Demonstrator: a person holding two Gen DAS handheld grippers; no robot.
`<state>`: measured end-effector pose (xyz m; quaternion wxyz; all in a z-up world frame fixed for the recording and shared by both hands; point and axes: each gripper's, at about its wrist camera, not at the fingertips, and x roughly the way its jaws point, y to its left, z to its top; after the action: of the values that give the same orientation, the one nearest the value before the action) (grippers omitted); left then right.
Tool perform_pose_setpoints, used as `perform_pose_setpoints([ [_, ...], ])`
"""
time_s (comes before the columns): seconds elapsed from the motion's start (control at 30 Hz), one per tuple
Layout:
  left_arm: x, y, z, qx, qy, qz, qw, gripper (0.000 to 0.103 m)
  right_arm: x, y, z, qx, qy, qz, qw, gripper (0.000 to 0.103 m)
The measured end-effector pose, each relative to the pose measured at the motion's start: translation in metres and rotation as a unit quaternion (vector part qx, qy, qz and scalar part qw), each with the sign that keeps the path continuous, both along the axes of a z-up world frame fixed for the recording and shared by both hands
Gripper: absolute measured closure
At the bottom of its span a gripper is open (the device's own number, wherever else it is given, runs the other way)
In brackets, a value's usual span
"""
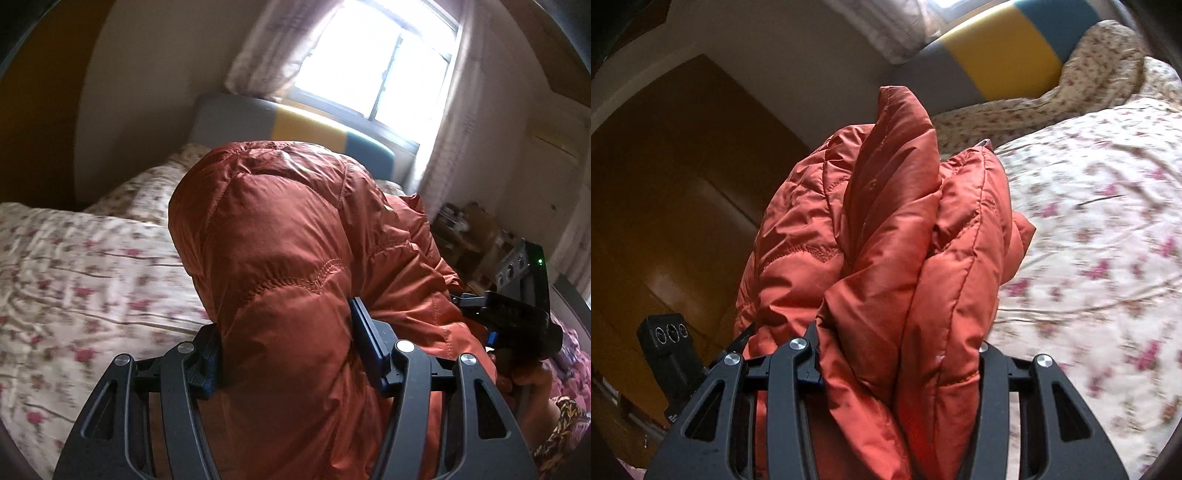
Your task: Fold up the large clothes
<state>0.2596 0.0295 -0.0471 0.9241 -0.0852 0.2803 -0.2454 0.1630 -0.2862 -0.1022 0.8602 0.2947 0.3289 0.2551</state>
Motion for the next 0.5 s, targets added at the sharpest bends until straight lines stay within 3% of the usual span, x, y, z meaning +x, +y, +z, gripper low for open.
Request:
perform_pose_setpoints([
  [0.23,0.023,0.060,-0.014,0.009,0.010,0.051,0.9986,0.044,0.055,0.065,-0.022,-0.011,0.024,0.026,0.999,0.060],
  [0.5,0.052,0.096,-0.054,0.012,0.040,0.077,0.9962,0.038,0.068,0.105,-0.050,-0.048,0.042,0.012,0.998,0.056],
])
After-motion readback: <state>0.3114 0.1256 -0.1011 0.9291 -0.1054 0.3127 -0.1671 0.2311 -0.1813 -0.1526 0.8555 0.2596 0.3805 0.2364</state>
